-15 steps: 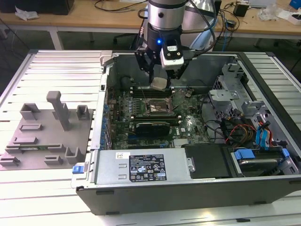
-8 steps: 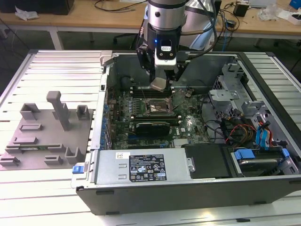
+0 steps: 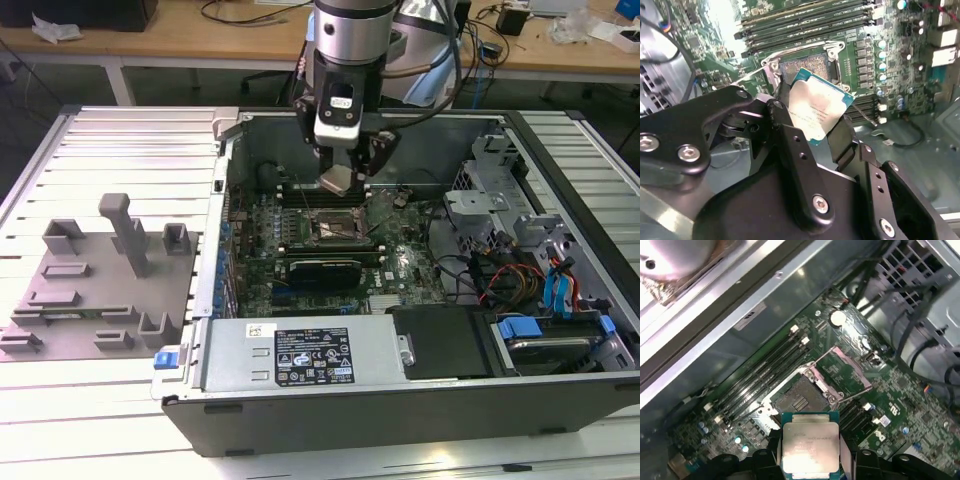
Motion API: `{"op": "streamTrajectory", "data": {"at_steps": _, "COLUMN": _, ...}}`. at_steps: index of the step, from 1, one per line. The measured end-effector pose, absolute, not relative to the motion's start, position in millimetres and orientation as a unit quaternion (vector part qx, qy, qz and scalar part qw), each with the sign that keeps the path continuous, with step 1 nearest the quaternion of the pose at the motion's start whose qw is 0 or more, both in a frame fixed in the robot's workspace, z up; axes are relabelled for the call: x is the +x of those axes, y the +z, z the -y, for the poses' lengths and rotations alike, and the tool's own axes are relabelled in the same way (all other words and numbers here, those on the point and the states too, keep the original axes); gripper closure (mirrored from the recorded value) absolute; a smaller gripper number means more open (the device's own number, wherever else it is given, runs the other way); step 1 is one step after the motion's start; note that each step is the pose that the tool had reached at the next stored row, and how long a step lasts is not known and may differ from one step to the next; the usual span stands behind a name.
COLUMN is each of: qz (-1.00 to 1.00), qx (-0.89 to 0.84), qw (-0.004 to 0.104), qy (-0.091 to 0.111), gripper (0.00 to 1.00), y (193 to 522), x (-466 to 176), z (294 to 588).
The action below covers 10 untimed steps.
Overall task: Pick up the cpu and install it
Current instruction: 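Place the cpu into insertion slot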
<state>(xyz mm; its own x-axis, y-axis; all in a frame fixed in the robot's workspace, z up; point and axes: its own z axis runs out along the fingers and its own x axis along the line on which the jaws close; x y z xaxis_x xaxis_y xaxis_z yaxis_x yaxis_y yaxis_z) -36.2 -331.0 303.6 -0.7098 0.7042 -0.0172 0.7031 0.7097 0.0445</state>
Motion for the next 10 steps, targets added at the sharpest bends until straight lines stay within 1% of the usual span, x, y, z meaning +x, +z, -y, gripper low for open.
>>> {"op": "streamTrajectory", "data": {"at_steps": 10, "qz": -0.886, "qx": 0.463, "qw": 0.018, "qy": 0.016, "gripper": 0.45, "y": 303.2, "x": -36.2, "z": 331.0}}
